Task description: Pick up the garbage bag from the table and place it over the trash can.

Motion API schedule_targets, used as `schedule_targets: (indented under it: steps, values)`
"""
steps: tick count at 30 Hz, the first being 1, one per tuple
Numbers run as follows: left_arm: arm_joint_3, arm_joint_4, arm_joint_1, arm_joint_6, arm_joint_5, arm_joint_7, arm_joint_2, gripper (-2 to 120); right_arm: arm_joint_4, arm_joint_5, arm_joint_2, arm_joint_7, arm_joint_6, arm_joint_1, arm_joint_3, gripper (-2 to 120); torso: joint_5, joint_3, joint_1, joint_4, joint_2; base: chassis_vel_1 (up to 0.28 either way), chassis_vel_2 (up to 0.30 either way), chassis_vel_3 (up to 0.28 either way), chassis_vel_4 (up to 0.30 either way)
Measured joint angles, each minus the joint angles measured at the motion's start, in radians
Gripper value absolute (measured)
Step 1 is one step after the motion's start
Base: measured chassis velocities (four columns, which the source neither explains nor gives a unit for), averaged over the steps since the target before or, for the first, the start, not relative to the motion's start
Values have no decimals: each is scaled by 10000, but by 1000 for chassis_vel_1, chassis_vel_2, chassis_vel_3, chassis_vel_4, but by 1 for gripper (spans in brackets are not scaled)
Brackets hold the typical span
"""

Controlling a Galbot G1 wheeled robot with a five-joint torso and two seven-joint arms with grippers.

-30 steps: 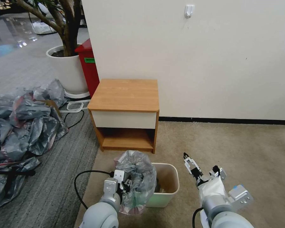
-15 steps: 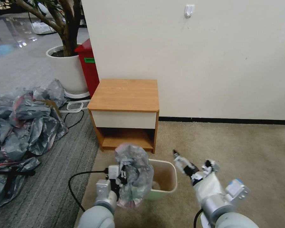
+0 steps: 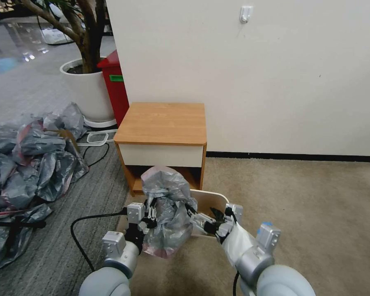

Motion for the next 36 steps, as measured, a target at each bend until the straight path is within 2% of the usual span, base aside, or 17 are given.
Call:
schedule_targets:
  steps: [4,7,10,12,14,16,18,19,23,25,29,30,31,32,36]
  values:
    - [-4,-104,60,-43,33,113,-10,9,-176,43,141,13,130,40,-69,100,0,0,1,0,0,0,0,0,0]
    - [-8,-159,74,-93,51,206,-33,9,-330,64,315,23,242,90,-79,93,0,0,1,0,0,0,0,0,0]
    - [-55,-189,71,-108,49,267,-128,9,-394,74,610,25,304,120,-79,80,0,0,1,-1,0,0,0,0,0]
    - [-89,-192,70,-108,44,268,-153,9,-401,74,678,17,313,108,-79,77,0,-1,0,-1,0,0,0,0,0]
    - [-175,-233,90,-108,23,268,-177,9,-442,55,754,-9,350,73,-89,65,0,0,0,-1,0,0,0,0,0]
    - [-232,-278,130,-108,-21,267,-183,9,-469,15,796,-15,398,60,-103,59,1,0,0,0,0,0,0,0,0]
    - [-256,-294,142,-107,-40,267,-186,9,-474,-3,810,-19,414,56,-107,57,1,0,0,-1,0,0,0,0,0]
    - [-316,-339,168,-95,-124,269,-203,9,-479,-54,835,-47,433,48,-108,48,1,0,1,-1,0,0,0,0,0]
    - [-427,-414,187,-31,-376,264,-233,9,-479,-151,859,-105,449,32,-117,37,1,-1,1,0,0,0,0,0,0]
    - [-507,-448,192,48,-537,251,-239,9,-459,-225,865,-140,476,-2,-110,25,1,-1,0,-1,0,0,0,0,0]
    - [-546,-455,199,115,-596,227,-245,9,-397,-288,855,-163,513,-34,-77,18,1,-1,0,-1,0,0,0,0,0]
    - [-560,-458,221,208,-624,182,-270,9,-227,-329,809,-178,546,-78,3,9,1,-1,0,-1,0,0,0,0,0]
    - [-551,-458,226,241,-625,131,-282,9,-145,-337,781,-182,549,-94,37,7,1,-1,0,-1,0,0,0,0,0]
    - [-475,-458,233,299,-644,7,-309,9,97,-363,695,-186,552,-157,91,0,1,0,0,-1,0,0,0,0,0]
    - [-455,-451,249,348,-647,-45,-316,9,417,-367,597,-190,551,-240,160,0,1,-1,1,-1,0,0,0,0,0]
